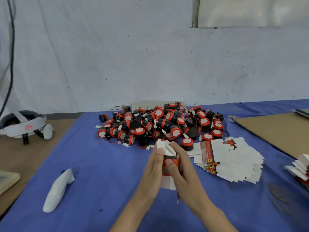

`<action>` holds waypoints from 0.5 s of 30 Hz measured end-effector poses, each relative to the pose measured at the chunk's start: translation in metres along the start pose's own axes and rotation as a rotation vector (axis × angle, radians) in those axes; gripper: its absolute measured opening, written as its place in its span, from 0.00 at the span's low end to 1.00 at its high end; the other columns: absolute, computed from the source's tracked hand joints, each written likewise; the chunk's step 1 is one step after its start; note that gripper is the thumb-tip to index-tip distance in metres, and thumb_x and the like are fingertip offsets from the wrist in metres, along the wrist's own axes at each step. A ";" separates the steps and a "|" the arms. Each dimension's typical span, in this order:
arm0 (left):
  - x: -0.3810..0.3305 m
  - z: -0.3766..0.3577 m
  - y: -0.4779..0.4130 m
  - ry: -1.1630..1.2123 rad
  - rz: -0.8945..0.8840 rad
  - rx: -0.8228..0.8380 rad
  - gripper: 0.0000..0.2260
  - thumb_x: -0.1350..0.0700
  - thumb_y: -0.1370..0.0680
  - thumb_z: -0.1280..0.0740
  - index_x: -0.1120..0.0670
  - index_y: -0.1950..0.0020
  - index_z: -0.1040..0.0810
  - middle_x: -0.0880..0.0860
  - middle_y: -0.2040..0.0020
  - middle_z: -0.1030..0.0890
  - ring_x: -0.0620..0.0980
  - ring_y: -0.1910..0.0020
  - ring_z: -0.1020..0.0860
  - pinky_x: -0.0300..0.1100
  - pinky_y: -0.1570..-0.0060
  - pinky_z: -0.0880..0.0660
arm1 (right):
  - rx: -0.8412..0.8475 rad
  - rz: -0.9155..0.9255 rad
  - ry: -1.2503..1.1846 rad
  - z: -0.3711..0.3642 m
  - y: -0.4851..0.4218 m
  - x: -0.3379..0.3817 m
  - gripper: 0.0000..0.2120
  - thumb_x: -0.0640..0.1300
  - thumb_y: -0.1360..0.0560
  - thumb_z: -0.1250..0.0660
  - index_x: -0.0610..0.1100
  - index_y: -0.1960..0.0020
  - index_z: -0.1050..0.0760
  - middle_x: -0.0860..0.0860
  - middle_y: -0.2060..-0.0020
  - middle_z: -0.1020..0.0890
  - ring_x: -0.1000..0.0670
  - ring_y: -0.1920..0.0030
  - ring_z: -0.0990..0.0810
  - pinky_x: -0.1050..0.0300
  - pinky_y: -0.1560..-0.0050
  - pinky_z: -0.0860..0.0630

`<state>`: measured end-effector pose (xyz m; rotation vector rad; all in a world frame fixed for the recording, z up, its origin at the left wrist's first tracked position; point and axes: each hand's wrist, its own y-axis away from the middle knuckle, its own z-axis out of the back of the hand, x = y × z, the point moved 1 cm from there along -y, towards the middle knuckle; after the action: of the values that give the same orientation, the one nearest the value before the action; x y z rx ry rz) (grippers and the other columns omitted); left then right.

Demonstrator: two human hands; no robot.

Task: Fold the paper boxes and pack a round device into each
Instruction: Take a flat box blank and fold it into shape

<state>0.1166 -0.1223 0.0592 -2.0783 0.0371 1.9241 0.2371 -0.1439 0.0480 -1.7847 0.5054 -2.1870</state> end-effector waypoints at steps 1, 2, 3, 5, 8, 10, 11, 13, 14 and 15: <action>0.001 -0.001 0.000 0.008 0.004 -0.007 0.24 0.36 0.22 0.45 0.43 0.29 0.28 0.40 0.44 0.17 0.41 0.45 0.18 0.32 0.54 0.22 | 0.003 0.002 0.028 -0.002 0.000 0.000 0.21 0.59 0.20 0.40 0.68 0.28 0.37 0.68 0.28 0.32 0.63 0.27 0.33 0.66 0.32 0.31; 0.002 -0.001 0.000 0.015 0.006 -0.020 0.26 0.35 0.23 0.45 0.44 0.29 0.28 0.41 0.44 0.16 0.42 0.46 0.17 0.33 0.55 0.22 | 0.006 -0.003 0.046 -0.003 0.000 0.000 0.21 0.61 0.21 0.41 0.67 0.28 0.36 0.68 0.29 0.32 0.62 0.27 0.33 0.63 0.31 0.31; 0.003 -0.002 0.001 0.020 0.005 -0.034 0.27 0.35 0.23 0.45 0.44 0.28 0.28 0.43 0.44 0.16 0.43 0.46 0.17 0.34 0.55 0.21 | 0.014 -0.017 0.055 -0.003 0.000 -0.001 0.22 0.62 0.21 0.42 0.66 0.28 0.35 0.67 0.30 0.30 0.61 0.28 0.32 0.58 0.30 0.30; 0.007 -0.002 0.001 0.012 0.000 -0.052 0.27 0.35 0.22 0.46 0.44 0.25 0.32 0.46 0.40 0.17 0.43 0.44 0.18 0.35 0.54 0.21 | 0.037 -0.048 0.081 -0.002 0.000 -0.004 0.20 0.62 0.20 0.42 0.64 0.28 0.34 0.64 0.32 0.27 0.58 0.31 0.28 0.52 0.32 0.27; 0.011 -0.003 0.001 -0.030 -0.012 -0.082 0.29 0.34 0.23 0.47 0.37 0.22 0.41 0.40 0.30 0.25 0.38 0.35 0.24 0.38 0.41 0.23 | 0.039 -0.070 0.103 -0.002 0.001 -0.010 0.15 0.56 0.17 0.43 0.64 0.31 0.32 0.63 0.34 0.25 0.58 0.33 0.26 0.52 0.35 0.25; 0.013 -0.005 0.001 -0.054 -0.005 -0.089 0.31 0.31 0.25 0.47 0.35 0.22 0.44 0.40 0.24 0.34 0.41 0.27 0.32 0.47 0.29 0.30 | 0.003 -0.089 0.091 -0.004 0.002 -0.014 0.14 0.56 0.17 0.43 0.63 0.32 0.30 0.61 0.35 0.24 0.57 0.35 0.24 0.50 0.36 0.24; 0.015 -0.006 0.002 -0.058 0.005 -0.085 0.32 0.31 0.26 0.47 0.35 0.22 0.44 0.41 0.23 0.36 0.43 0.26 0.34 0.50 0.27 0.33 | -0.017 -0.096 0.084 -0.006 0.002 -0.014 0.14 0.59 0.18 0.44 0.63 0.34 0.28 0.61 0.36 0.23 0.57 0.36 0.23 0.50 0.38 0.23; 0.018 -0.007 0.001 -0.047 0.026 -0.080 0.33 0.30 0.27 0.47 0.35 0.22 0.44 0.43 0.22 0.36 0.46 0.25 0.34 0.53 0.27 0.33 | -0.053 -0.111 0.074 -0.009 0.001 -0.016 0.17 0.66 0.20 0.45 0.63 0.37 0.27 0.61 0.40 0.21 0.56 0.39 0.21 0.49 0.41 0.21; 0.019 -0.006 0.000 -0.030 0.033 -0.079 0.34 0.30 0.28 0.47 0.36 0.22 0.44 0.43 0.22 0.36 0.47 0.25 0.33 0.54 0.28 0.33 | -0.061 -0.118 0.077 -0.010 0.001 -0.017 0.17 0.67 0.20 0.46 0.64 0.39 0.26 0.61 0.41 0.20 0.55 0.40 0.20 0.49 0.42 0.20; 0.020 -0.006 -0.001 -0.010 0.037 -0.073 0.35 0.30 0.28 0.47 0.36 0.21 0.44 0.44 0.23 0.35 0.48 0.26 0.33 0.54 0.28 0.33 | -0.061 -0.122 0.087 -0.010 0.000 -0.018 0.16 0.67 0.20 0.47 0.64 0.41 0.26 0.60 0.43 0.20 0.55 0.41 0.20 0.49 0.43 0.20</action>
<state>0.1244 -0.1190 0.0397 -2.1290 0.0034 1.9854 0.2309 -0.1357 0.0304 -1.8016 0.4997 -2.3643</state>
